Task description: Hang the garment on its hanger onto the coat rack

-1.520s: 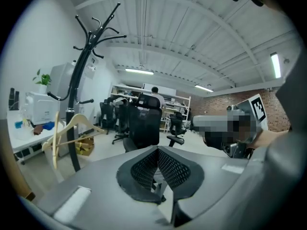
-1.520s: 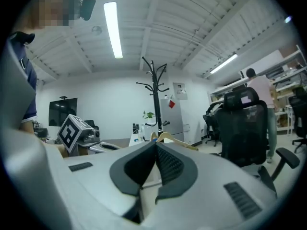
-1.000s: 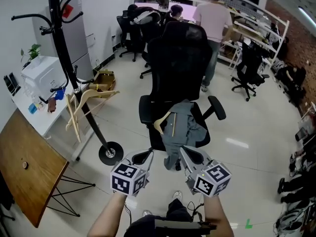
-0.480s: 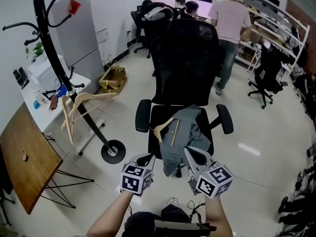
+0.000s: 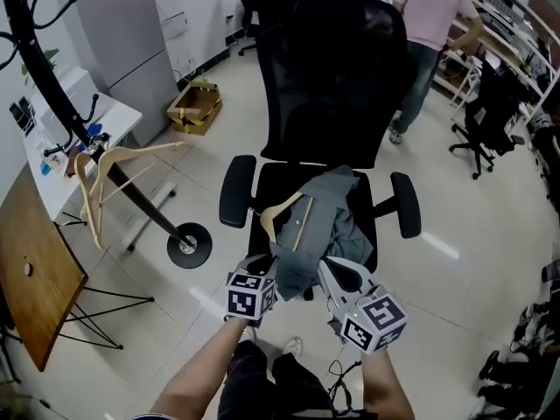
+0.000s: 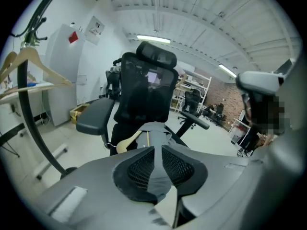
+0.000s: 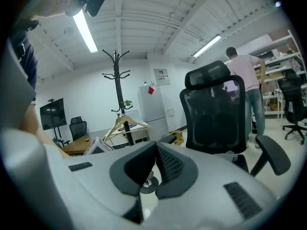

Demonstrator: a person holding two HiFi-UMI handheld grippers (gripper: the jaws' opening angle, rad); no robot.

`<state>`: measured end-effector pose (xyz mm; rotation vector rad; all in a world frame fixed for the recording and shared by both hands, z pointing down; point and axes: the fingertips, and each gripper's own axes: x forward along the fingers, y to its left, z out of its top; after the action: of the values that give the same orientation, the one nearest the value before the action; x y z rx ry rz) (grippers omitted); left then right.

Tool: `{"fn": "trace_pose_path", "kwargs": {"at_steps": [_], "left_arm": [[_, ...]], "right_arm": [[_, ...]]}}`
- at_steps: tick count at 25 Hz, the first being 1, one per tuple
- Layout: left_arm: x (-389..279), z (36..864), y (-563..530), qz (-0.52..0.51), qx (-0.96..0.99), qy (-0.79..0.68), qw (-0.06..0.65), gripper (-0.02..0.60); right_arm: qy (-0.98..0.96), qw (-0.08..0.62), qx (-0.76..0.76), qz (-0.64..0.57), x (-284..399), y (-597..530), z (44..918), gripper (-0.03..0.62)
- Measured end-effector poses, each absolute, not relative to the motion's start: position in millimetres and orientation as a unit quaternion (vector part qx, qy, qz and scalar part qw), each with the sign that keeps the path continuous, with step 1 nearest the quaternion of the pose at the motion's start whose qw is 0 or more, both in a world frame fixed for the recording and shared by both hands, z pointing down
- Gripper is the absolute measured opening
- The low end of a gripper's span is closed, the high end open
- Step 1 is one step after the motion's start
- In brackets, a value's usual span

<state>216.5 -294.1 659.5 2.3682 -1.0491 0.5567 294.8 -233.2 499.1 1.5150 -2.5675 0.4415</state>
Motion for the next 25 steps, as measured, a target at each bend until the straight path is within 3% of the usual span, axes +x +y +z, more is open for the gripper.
{"fn": "trace_pose_path", "kwargs": {"at_steps": [9, 22, 23, 24, 25], "left_arm": [[221.5, 814.4, -354.1, 0.255, 0.801, -0.43, 0.328, 0.264], [239.4, 879.5, -378.6, 0.275, 0.745, -0.502, 0.342, 0.258], [240.7, 878.9, -378.2, 0.269, 0.745, -0.504, 0.344, 0.238], [242.3, 878.9, -377.0, 0.266, 0.745, -0.502, 0.349, 0.155], [243.7, 879.3, -375.8, 0.266, 0.745, -0.499, 0.354, 0.133]], "right_arm": [[-0.859, 0.1, 0.48, 0.148, 295.3, -269.5, 551.2, 0.0], [-0.837, 0.112, 0.499, 0.195, 318.4, -262.3, 600.4, 0.0], [-0.836, 0.11, 0.5, 0.196, 320.0, -262.9, 602.2, 0.0], [-0.835, 0.109, 0.501, 0.199, 321.1, -263.0, 603.4, 0.0], [-0.835, 0.108, 0.501, 0.201, 321.5, -262.8, 603.9, 0.0]]}}
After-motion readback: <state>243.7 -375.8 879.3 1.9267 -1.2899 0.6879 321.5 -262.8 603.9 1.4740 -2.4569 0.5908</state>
